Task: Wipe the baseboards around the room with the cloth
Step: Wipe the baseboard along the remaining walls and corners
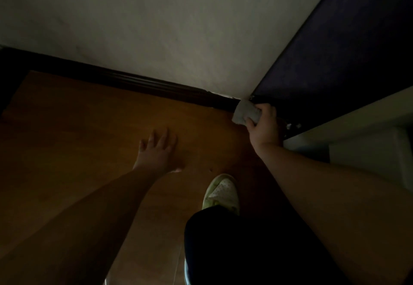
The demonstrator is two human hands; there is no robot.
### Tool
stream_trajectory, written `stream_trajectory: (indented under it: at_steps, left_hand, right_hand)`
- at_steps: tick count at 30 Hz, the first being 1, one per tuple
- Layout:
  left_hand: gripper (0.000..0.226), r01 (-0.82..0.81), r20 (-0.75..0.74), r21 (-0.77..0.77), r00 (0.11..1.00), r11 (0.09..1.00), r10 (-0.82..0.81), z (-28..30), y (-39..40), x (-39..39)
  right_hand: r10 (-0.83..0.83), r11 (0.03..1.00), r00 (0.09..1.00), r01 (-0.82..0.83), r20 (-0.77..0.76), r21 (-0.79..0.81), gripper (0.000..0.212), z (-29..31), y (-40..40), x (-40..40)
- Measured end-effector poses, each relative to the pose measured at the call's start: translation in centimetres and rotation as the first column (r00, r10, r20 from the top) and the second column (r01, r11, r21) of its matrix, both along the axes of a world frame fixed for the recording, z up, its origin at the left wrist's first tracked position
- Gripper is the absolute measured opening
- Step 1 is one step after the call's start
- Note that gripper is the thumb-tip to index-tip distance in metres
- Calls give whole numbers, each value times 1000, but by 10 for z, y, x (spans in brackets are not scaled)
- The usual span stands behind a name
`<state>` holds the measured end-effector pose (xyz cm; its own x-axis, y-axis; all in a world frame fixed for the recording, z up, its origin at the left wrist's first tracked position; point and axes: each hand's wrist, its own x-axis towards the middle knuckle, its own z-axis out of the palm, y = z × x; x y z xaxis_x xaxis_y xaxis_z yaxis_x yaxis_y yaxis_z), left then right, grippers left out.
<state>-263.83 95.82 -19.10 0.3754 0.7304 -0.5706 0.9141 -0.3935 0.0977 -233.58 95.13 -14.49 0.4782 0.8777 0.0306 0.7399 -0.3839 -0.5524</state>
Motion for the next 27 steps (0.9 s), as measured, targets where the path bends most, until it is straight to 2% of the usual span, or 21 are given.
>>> stream_trajectory:
  at_steps: [3, 5, 9, 13, 17, 22, 25, 27]
  left_hand:
    - [113, 10, 1, 10, 1000, 1000, -10, 0, 1, -2]
    - [113, 6, -3, 6, 1000, 1000, -6, 0, 2, 0]
    - [100, -2, 23, 21, 1000, 1000, 2, 0, 5, -1]
    - [85, 16, 66, 51, 998, 999, -20, 4, 17, -14]
    - [82, -62, 47, 42, 997, 997, 60, 19, 32, -34]
    - [113, -197, -71, -24, 978, 980, 195, 34, 40, -88]
    - [139, -380, -161, 38, 910, 924, 381, 37, 39, -126]
    - [147, -511, -155, 45, 845, 859, 511, 35, 36, -150]
  right_hand:
    - [-170, 985, 983, 169, -66, -23, 40, -1, -11, 9]
    - [-194, 980, 979, 190, -67, -62, 42, -2, -20, 12]
    - [31, 998, 999, -31, -8, -59, 43, 0, -24, -11]
    - [209, 978, 972, -210, -106, 2, 41, 11, -3, -58]
    - [341, 940, 924, -334, -173, 73, 40, 26, 29, -108]
    - [456, 888, 862, -425, -222, 176, 36, 51, 73, -186]
    - [535, 842, 804, -479, -259, 250, 36, 60, 93, -228]
    - [560, 824, 789, -497, -252, 274, 37, 59, 104, -248]
